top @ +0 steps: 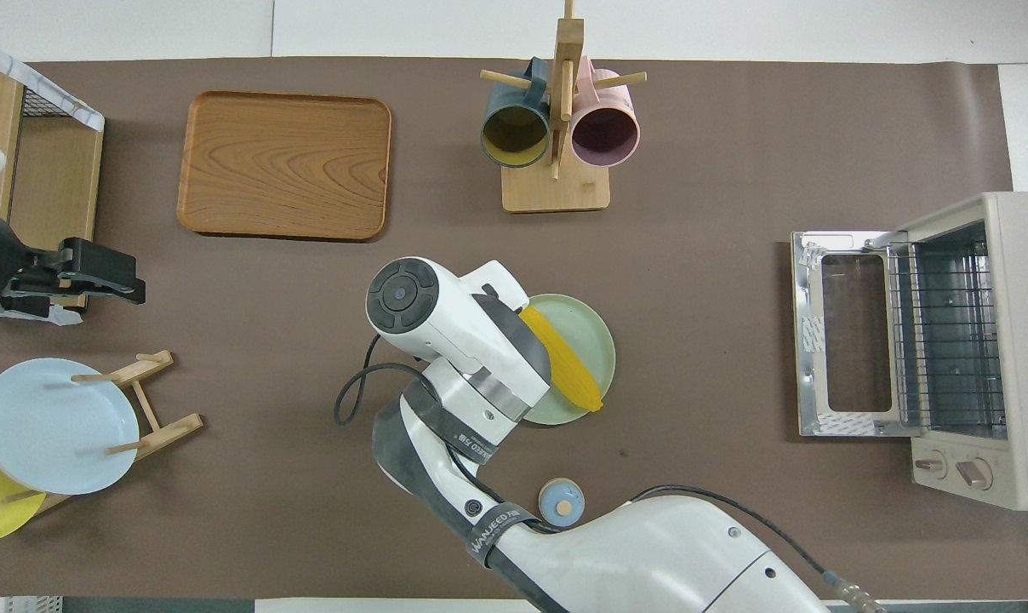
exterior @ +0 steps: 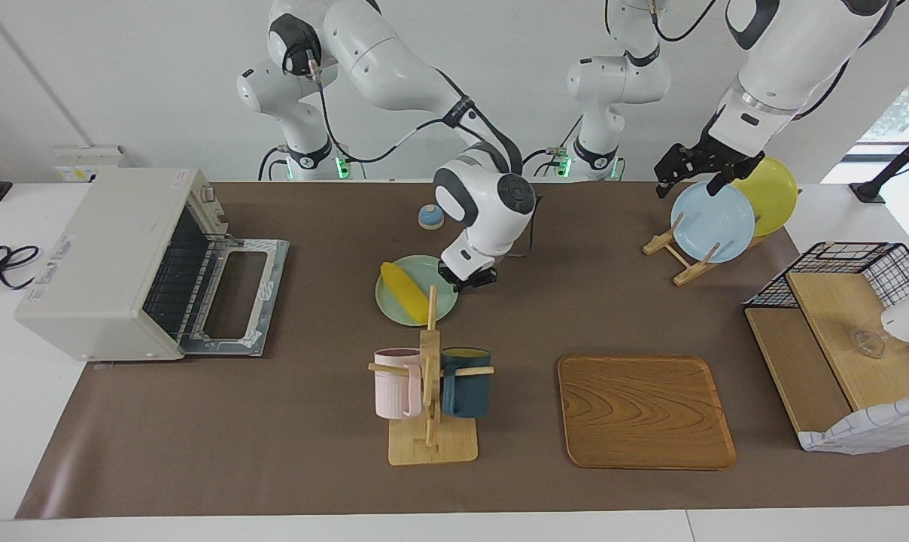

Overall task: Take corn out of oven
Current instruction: 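Pull the corn out and lower it onto the green plate, then withdraw the right gripper while the left gripper reaches the corn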

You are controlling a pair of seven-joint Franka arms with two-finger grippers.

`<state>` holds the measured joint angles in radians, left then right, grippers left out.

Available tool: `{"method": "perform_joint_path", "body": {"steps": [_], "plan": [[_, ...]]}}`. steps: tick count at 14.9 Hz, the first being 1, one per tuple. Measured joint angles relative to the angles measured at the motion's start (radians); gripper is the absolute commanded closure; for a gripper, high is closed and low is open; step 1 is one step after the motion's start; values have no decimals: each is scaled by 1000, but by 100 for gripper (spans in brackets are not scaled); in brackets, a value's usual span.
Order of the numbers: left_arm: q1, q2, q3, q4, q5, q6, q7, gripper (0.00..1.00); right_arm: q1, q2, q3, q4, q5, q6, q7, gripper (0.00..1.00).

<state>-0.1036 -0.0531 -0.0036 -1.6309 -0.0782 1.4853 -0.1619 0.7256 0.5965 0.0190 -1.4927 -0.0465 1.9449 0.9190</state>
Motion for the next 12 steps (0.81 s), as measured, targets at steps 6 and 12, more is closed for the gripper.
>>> {"method": "perform_joint_path", "body": {"steps": [6, 12], "plan": [[18, -17, -1, -41, 0, 0, -7, 0, -42, -40, -3, 22, 24, -24, -29, 82], [-14, -32, -22, -93, 0, 26, -165, 0, -133, -199, -16, -32, -57, -273, -183, 100]]}}
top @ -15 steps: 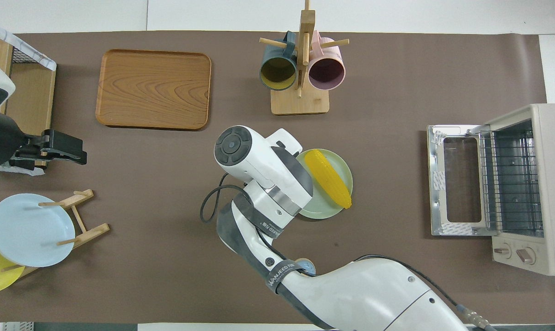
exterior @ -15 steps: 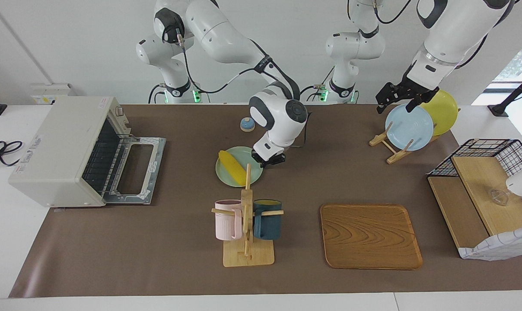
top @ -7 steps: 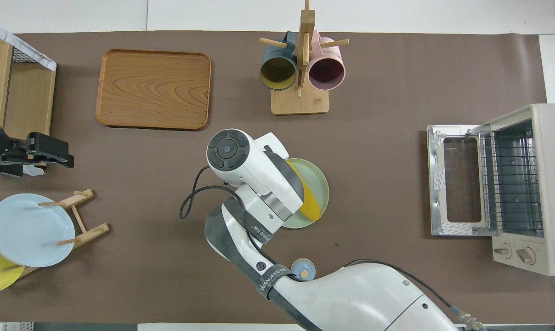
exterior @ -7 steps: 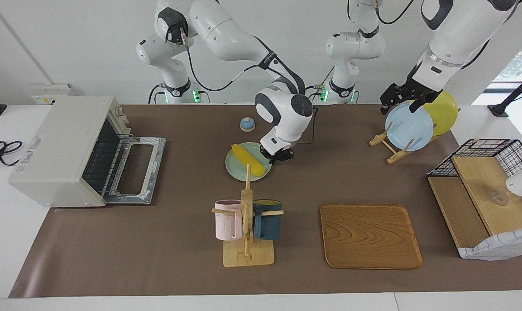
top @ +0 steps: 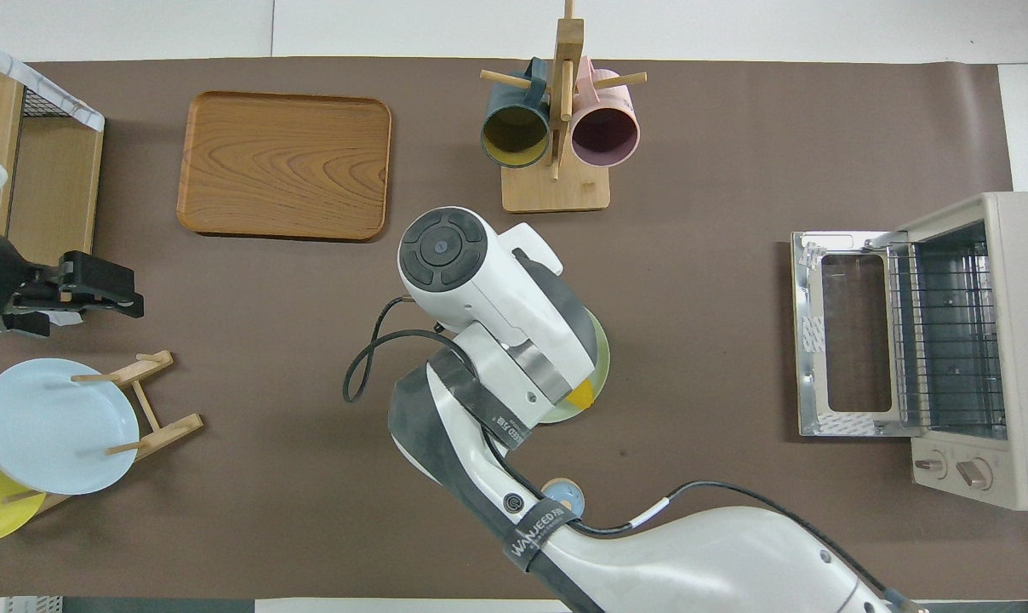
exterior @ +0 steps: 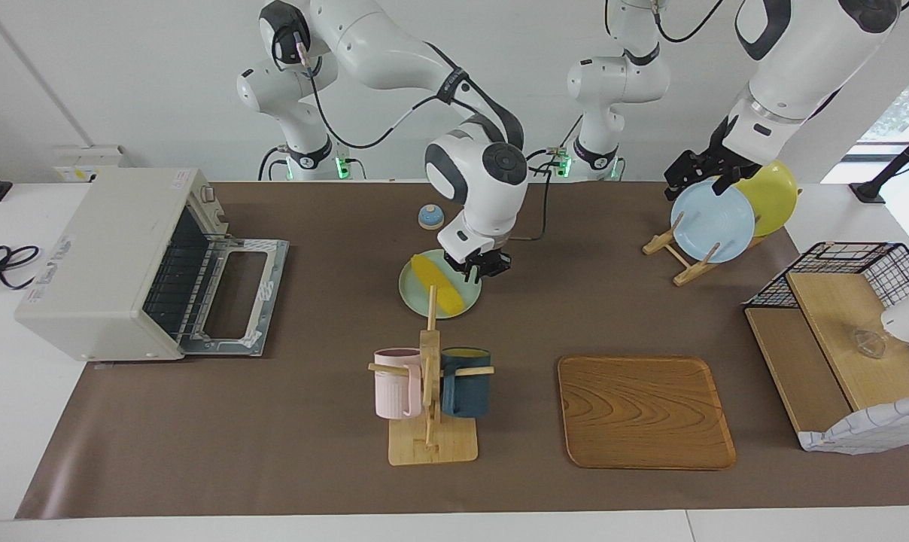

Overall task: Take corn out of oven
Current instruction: 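Withdraw the right gripper while the left gripper reaches the corn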

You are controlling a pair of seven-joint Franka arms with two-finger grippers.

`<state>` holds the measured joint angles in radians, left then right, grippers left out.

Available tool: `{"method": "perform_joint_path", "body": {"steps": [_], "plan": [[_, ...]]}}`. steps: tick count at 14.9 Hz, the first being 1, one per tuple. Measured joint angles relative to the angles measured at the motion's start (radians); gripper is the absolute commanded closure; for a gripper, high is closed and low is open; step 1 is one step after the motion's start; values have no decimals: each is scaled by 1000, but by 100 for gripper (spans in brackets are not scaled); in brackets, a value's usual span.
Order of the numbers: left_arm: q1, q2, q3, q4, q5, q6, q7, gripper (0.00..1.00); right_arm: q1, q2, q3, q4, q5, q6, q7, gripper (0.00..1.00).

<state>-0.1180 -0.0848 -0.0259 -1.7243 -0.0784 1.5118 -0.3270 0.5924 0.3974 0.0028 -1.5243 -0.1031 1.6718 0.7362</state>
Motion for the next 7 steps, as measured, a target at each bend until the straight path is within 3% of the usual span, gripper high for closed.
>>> {"method": "perform_joint_path", "body": {"steps": [3, 7], "plan": [[-56, -7, -4, -36, 0, 24, -111, 0, -125, -55, -3, -170, -48, 24, -57, 100], [-157, -9, -7, -94, 0, 96, -309, 0, -303, -86, -5, -359, -89, 185, -206, 100]]}}
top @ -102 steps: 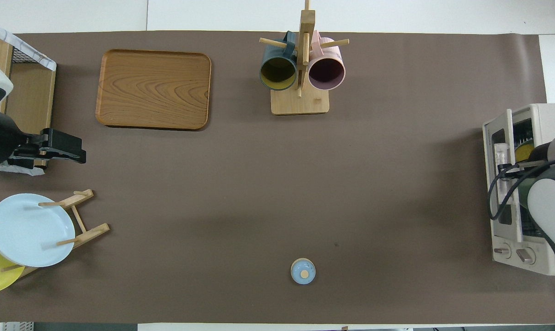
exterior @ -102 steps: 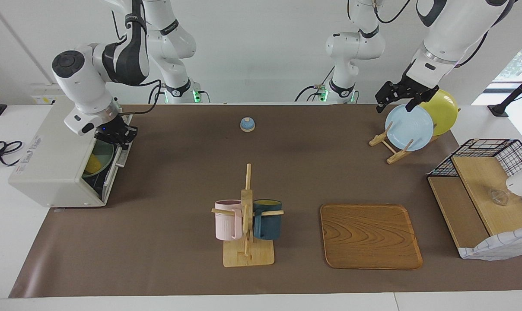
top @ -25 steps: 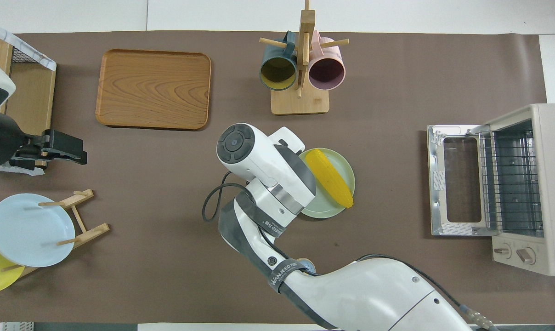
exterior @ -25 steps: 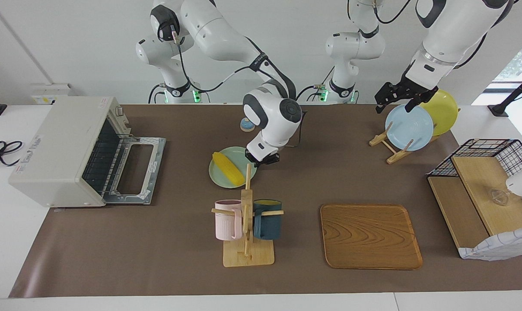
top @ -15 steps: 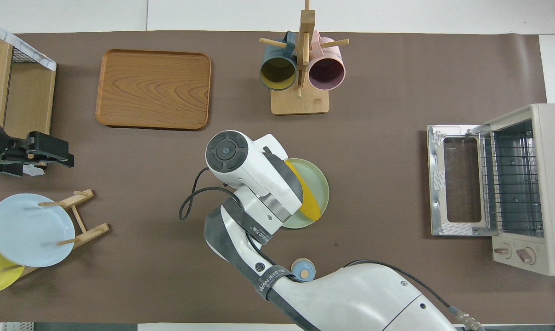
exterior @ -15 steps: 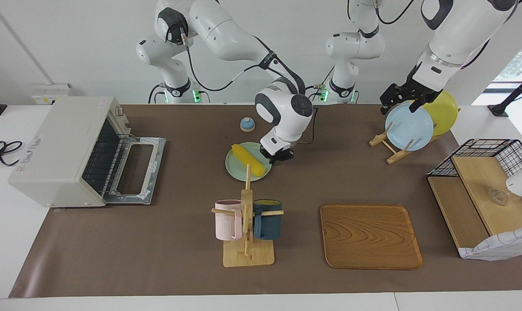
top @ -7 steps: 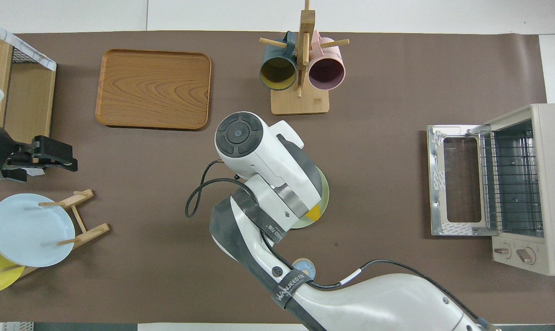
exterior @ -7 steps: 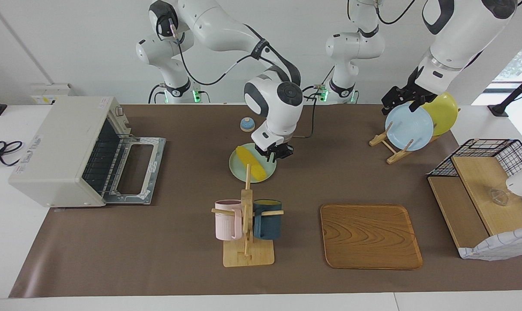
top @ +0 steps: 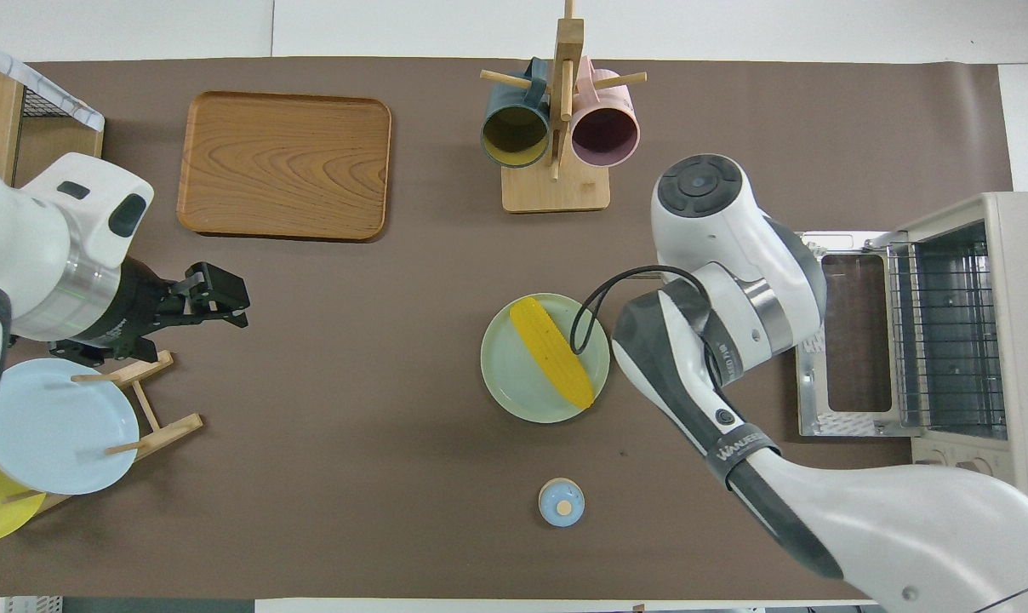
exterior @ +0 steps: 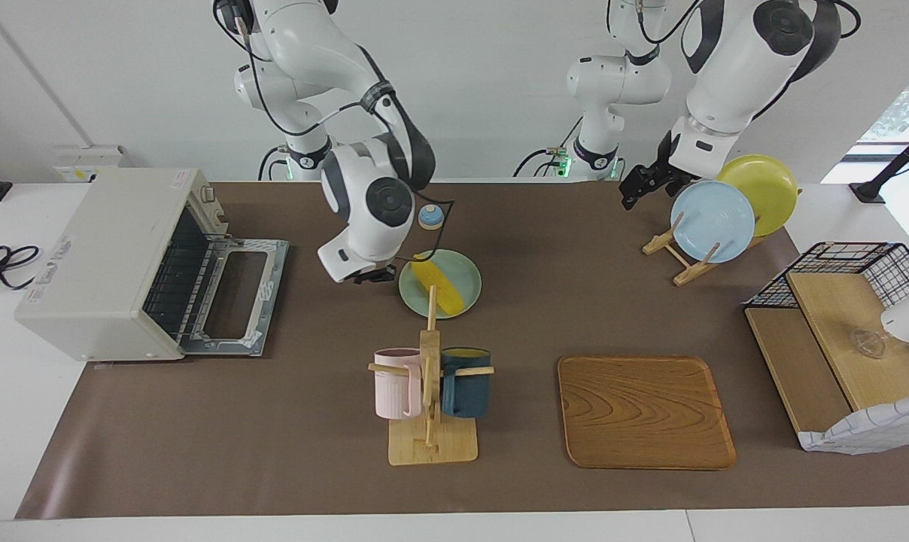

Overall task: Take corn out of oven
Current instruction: 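Withdraw the right gripper while the left gripper reaches the corn, then grasp the corn with the left gripper and lift it toward the tray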

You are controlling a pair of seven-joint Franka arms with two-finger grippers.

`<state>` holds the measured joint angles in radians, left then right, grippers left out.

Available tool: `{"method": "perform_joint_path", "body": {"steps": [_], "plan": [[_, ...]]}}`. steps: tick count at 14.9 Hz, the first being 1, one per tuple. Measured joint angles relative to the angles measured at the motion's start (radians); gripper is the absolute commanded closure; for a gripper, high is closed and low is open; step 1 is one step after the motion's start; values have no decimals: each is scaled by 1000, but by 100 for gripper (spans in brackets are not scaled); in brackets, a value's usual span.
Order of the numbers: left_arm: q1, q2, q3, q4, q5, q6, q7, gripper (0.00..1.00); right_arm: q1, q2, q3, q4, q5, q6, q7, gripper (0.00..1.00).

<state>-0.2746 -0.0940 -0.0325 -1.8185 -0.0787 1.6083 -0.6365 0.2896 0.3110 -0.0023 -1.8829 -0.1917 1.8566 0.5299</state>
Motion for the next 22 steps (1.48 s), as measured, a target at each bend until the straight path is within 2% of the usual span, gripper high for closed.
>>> {"method": "perform_joint_path", "body": {"steps": [3, 6, 8, 11, 13, 18, 20, 22], "plan": [[-107, -1, -4, -75, -3, 111, -185, 0, -70, -21, 0, -101, -13, 111, -65, 100], [-206, 7, -6, -127, -13, 226, -364, 0, -88, -32, 0, -136, -31, 134, -102, 100], [-284, 41, -6, -144, -14, 318, -500, 0, -107, -36, 0, -149, -38, 150, -140, 100], [-375, 151, -6, -144, -14, 475, -676, 0, -129, -39, 0, -164, -73, 157, -177, 100], [-405, 230, -6, -121, -15, 532, -728, 0, -130, -39, 0, -171, -93, 158, -183, 100], [-463, 453, -5, 84, -18, 536, -844, 0, -130, -40, 2, -176, -150, 158, -183, 100], [-503, 521, -4, 119, -18, 538, -879, 0, -130, -41, 3, -178, -181, 158, -183, 100], [-530, 554, -2, 120, -17, 547, -897, 0, -129, -41, 9, -181, -200, 158, -184, 100]]}}
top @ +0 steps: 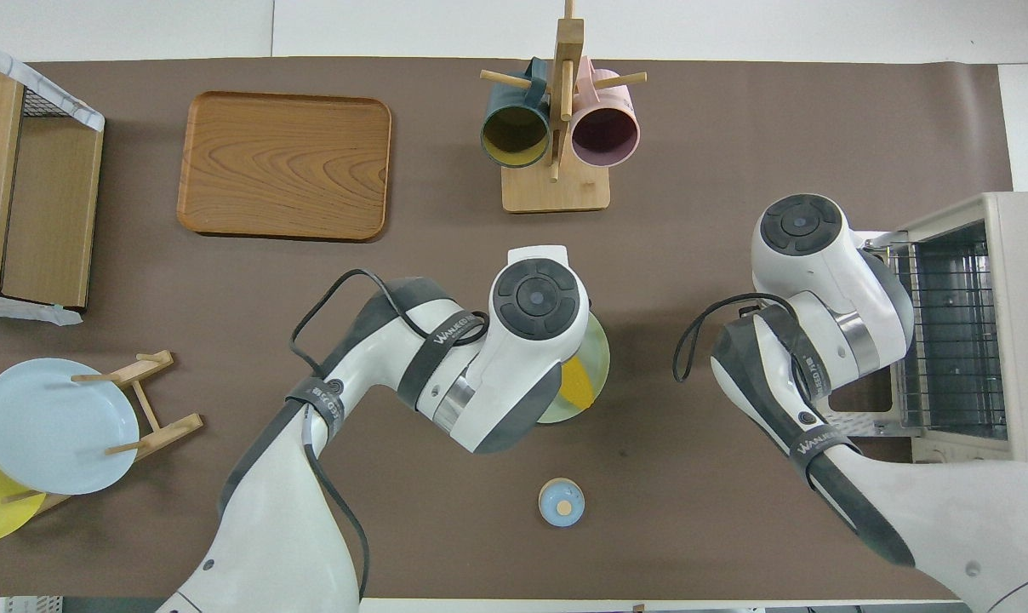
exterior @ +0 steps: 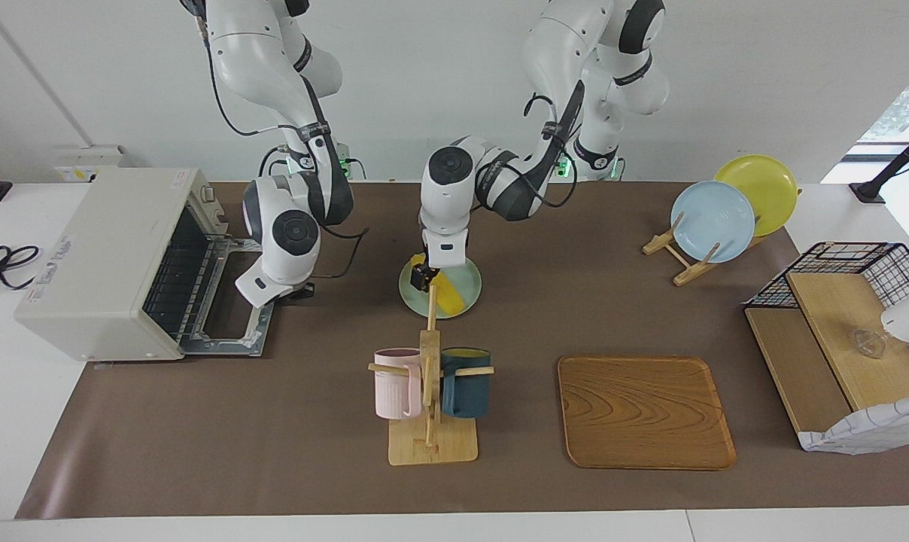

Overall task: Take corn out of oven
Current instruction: 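Grasp the corn with the left gripper and lift it toward the tray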

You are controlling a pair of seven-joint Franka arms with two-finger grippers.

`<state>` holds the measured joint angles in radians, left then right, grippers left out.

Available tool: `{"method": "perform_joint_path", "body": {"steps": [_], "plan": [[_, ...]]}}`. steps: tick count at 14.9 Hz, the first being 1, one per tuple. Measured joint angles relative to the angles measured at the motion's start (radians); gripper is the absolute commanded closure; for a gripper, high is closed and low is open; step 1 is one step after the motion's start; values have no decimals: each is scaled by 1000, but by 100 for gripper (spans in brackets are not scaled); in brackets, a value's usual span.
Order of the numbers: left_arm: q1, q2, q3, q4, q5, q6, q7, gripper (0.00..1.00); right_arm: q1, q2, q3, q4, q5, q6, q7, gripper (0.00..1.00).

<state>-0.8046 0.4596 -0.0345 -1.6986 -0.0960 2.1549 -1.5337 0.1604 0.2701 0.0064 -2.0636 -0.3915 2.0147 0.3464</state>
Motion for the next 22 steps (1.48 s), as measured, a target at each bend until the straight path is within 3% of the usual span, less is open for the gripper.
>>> {"method": "perform_joint_path", "body": {"steps": [5, 8, 10, 11, 13, 16, 22], "plan": [[-5, 7, 10, -17, 1, 53, -19, 0, 0, -19, 7, 6, -9, -29, -47, 100], [-5, 7, 9, -46, 15, 81, -19, 0, -8, -87, 12, 25, -5, -102, -151, 100], [-5, 8, 9, -61, 17, 92, -19, 17, -59, -201, 12, 34, 0, -171, -282, 100], [-5, 7, 9, -61, 18, 92, -19, 33, -84, -230, 11, 37, 1, -181, -323, 100], [-4, 7, 10, -61, 18, 93, -19, 65, -128, -272, 5, 38, 9, -186, -398, 100], [-4, 7, 11, -58, 19, 94, -19, 100, -169, -294, -1, 38, 16, -190, -476, 100], [1, -5, 18, -34, 19, 72, -16, 100, -221, -318, -2, 41, 63, -191, -603, 100]]}}
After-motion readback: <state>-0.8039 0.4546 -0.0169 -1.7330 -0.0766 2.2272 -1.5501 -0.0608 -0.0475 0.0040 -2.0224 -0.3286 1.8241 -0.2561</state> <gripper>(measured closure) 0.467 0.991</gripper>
